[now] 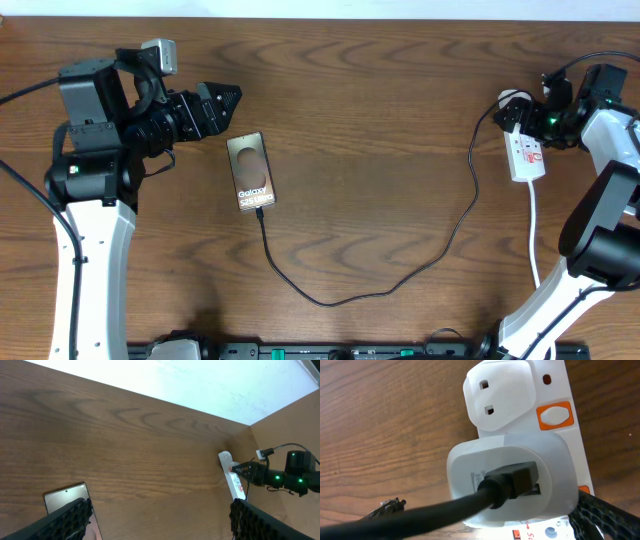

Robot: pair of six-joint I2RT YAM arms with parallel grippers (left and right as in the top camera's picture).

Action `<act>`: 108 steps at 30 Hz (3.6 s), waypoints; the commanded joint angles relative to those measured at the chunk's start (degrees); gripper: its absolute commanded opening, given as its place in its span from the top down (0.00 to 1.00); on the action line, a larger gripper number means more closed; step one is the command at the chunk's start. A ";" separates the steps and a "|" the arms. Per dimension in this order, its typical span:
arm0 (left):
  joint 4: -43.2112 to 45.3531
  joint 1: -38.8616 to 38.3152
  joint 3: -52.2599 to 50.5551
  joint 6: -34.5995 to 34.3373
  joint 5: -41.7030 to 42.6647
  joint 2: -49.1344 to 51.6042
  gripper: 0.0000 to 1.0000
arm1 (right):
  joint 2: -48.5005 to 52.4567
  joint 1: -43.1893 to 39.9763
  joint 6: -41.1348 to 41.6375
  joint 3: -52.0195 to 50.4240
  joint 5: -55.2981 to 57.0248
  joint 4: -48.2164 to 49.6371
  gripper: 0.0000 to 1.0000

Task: Plug charger to phone and switch on socket

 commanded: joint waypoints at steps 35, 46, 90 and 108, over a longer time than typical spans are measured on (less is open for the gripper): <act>-0.20 0.22 0.20 0.92 -0.50 0.09 0.10 | 0.39 3.10 5.88 -1.07 4.31 -4.79 0.01; -0.17 0.22 0.20 0.87 -0.48 0.09 0.10 | -8.61 0.72 10.01 -0.83 20.28 -15.74 0.01; -6.49 -1.25 -3.39 1.22 -12.11 -8.46 0.10 | -28.52 0.74 10.82 -0.83 20.06 -22.08 0.01; 26.84 -8.55 -48.61 22.86 -25.49 -59.17 0.10 | -28.52 0.74 10.80 -0.83 20.06 -22.08 0.01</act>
